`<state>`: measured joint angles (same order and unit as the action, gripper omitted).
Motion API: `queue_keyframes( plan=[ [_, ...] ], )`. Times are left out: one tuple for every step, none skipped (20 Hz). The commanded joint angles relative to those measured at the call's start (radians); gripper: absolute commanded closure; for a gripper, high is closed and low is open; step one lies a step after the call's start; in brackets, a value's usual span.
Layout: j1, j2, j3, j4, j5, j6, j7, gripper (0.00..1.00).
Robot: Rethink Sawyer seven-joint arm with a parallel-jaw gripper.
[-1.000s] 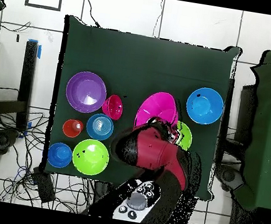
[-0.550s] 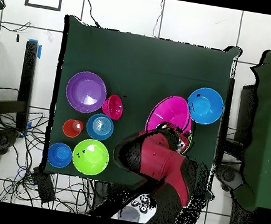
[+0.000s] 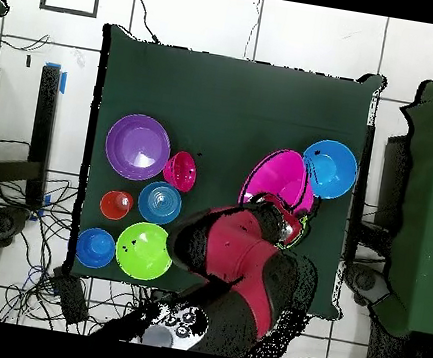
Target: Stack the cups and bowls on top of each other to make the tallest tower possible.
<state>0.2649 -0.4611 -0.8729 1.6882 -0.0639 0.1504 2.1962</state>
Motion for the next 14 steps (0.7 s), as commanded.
queue_keyframes(
  plan=[
    [0.027, 0.091, -0.002, -0.051, 0.057, 0.139, 0.163, 1.0],
    [0.033, 0.105, -0.013, -0.052, 0.064, 0.133, 0.17, 1.0],
    [0.038, 0.119, -0.024, -0.052, 0.071, 0.127, 0.177, 1.0],
    [0.041, 0.128, -0.03, -0.052, 0.076, 0.121, 0.182, 1.0],
    [0.047, 0.146, -0.04, -0.054, 0.085, 0.113, 0.191, 1.0],
    [0.05, 0.159, -0.046, -0.055, 0.093, 0.109, 0.197, 1.0],
    [0.054, 0.171, -0.053, -0.056, 0.101, 0.104, 0.204, 1.0],
    [0.057, 0.182, -0.06, -0.06, 0.109, 0.112, 0.203, 1.0],
    [0.06, 0.193, -0.067, -0.064, 0.117, 0.121, 0.201, 1.0],
    [0.063, 0.203, -0.075, -0.066, 0.125, 0.124, 0.201, 1.0],
    [0.07, 0.227, -0.093, -0.072, 0.137, 0.131, 0.207, 1.0],
    [0.074, 0.24, -0.103, -0.074, 0.145, 0.129, 0.213, 1.0],
    [0.081, 0.274, -0.124, -0.083, 0.16, 0.133, 0.227, 1.0],
    [0.085, 0.292, -0.137, -0.086, 0.172, 0.133, 0.231, 1.0]
  ],
)
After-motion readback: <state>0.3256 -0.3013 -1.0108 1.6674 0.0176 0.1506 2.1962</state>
